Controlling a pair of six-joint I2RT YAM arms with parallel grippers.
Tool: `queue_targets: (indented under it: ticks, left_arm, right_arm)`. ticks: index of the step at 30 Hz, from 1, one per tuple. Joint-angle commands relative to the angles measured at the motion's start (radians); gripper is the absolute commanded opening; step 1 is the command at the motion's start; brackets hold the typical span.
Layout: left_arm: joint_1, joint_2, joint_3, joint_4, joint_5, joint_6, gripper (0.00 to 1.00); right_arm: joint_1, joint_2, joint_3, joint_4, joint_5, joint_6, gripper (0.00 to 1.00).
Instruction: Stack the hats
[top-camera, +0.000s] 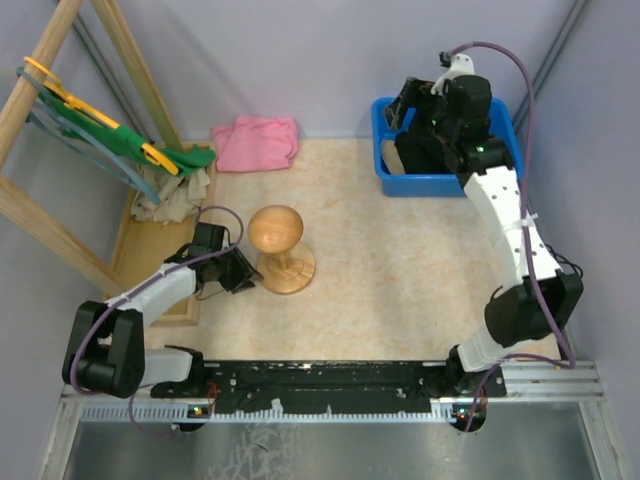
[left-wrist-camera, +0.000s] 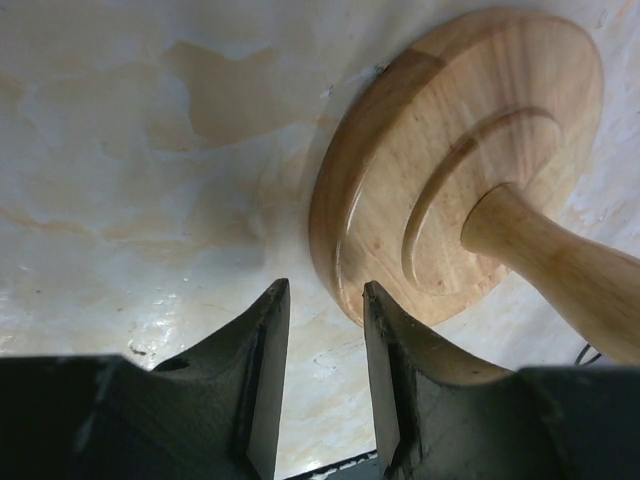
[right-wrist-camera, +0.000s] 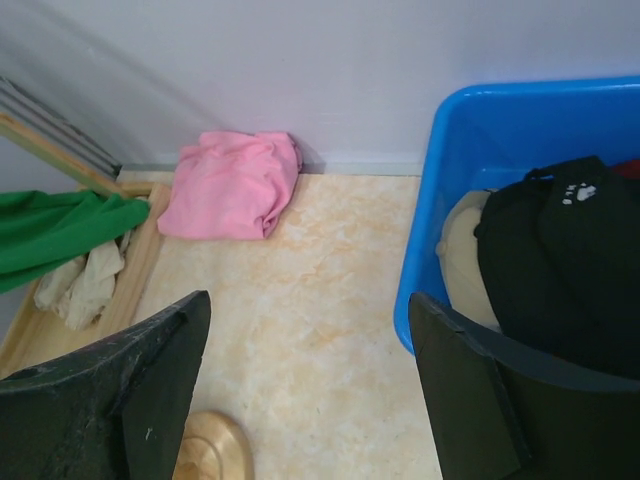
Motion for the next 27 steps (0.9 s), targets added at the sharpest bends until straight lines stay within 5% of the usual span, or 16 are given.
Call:
queue_targets:
  ticks: [1, 10, 22, 24, 26, 27]
  left_arm:
    - [-0.036, 0.025, -0.036, 0.123, -0.005, -0.083, 0.42]
    - [-0.133, 0.168, -0.022, 0.313, -0.039, -0.154, 0.41]
    - [-0.204, 0.369, 0.119, 0.411, -0.003, -0.141, 0.41]
    - [-0.205, 0.377, 0.145, 0.393, -0.006, -0.127, 0.47]
    - [-0.205, 0.334, 0.156, 0.352, -0.038, -0.098, 0.69]
    - [-0.205, 0.315, 0.157, 0.331, -0.059, -0.083, 0.72]
  right_arm:
    - [-0.034, -0.106, -0.08, 0.035, -0.031, 0.01, 0.8]
    - [-0.089, -0.164, -0.148, -0.047, 0.02, -0.017, 0.81]
    - [-0.209, 0.204, 0.129, -0.246, 0.14, -0.103, 0.87]
    - [-0.211, 0.257, 0.166, -0.242, 0.147, -0.101, 0.88]
    - [-0.211, 0.311, 0.2, -0.233, 0.145, -0.099, 0.88]
    - [-0.212, 0.325, 0.216, -0.232, 0.151, -0.097, 0.89]
